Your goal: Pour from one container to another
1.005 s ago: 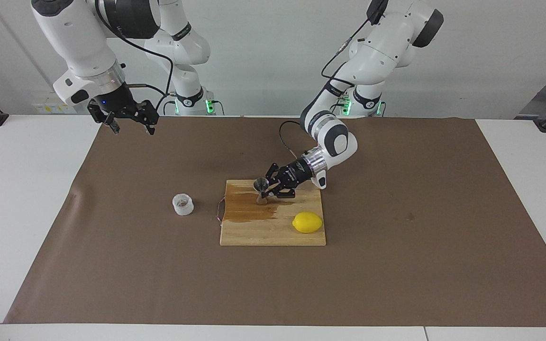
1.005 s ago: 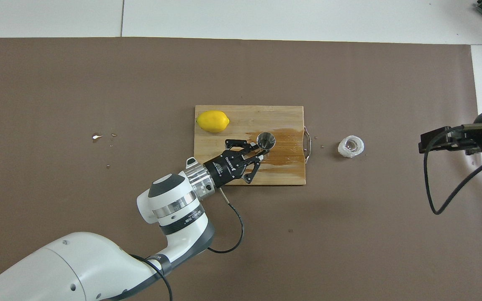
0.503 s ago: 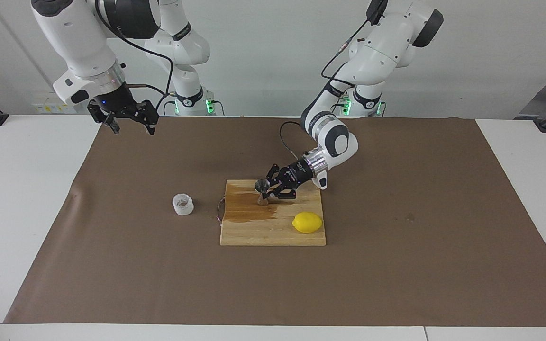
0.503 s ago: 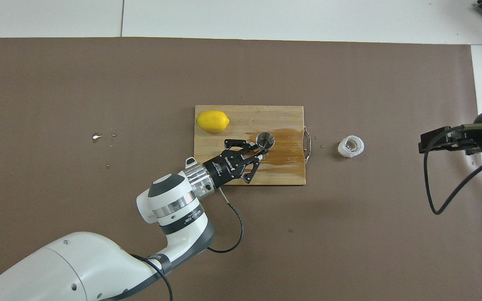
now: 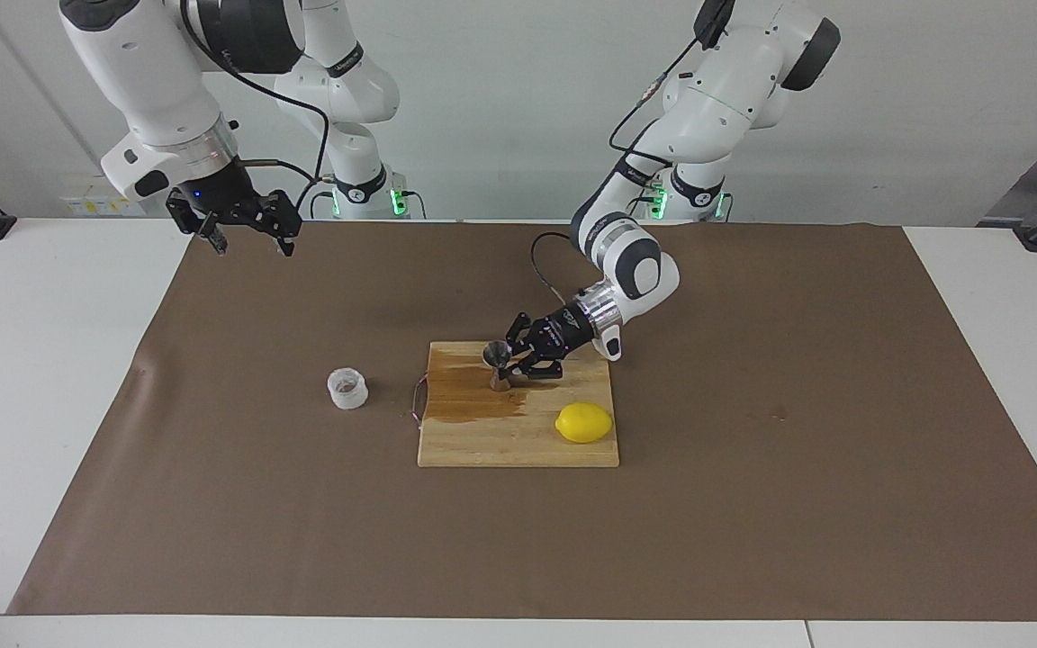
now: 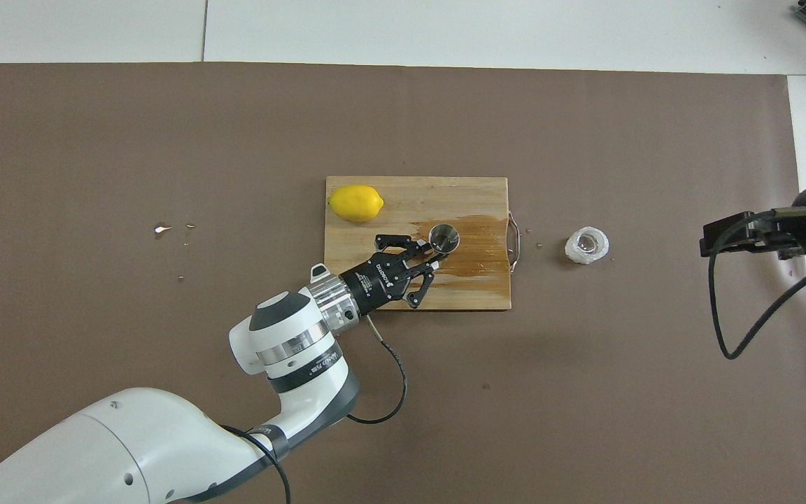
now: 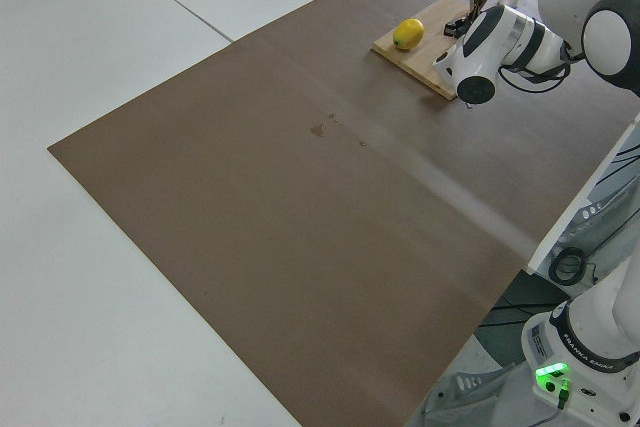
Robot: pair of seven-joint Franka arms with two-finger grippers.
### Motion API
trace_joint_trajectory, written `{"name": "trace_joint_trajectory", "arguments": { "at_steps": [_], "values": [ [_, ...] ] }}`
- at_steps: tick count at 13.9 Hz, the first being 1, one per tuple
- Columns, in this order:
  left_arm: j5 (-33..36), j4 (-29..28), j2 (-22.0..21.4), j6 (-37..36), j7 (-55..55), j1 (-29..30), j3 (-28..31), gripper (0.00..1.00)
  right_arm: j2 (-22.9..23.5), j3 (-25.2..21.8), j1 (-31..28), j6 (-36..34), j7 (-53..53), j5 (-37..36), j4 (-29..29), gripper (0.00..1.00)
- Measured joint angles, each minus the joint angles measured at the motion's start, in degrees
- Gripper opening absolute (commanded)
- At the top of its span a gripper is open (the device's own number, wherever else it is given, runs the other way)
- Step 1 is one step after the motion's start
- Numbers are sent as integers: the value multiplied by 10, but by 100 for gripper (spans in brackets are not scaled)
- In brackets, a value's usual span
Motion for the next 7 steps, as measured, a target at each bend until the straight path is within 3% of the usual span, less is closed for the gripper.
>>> {"name": "trace_joint_trajectory", "arguments": {
  "at_steps": [4, 6, 7],
  "values": [
    [0, 0, 0, 0, 9, 0, 0, 38, 0, 0, 0, 0, 0, 0, 0, 100],
    [0, 0, 0, 0, 14, 0, 0, 60, 0, 0, 0, 0, 0, 0, 0, 100],
    [0, 0, 0, 0, 15, 0, 1, 85, 0, 0, 0, 0, 0, 0, 0, 100]
  ]
}}
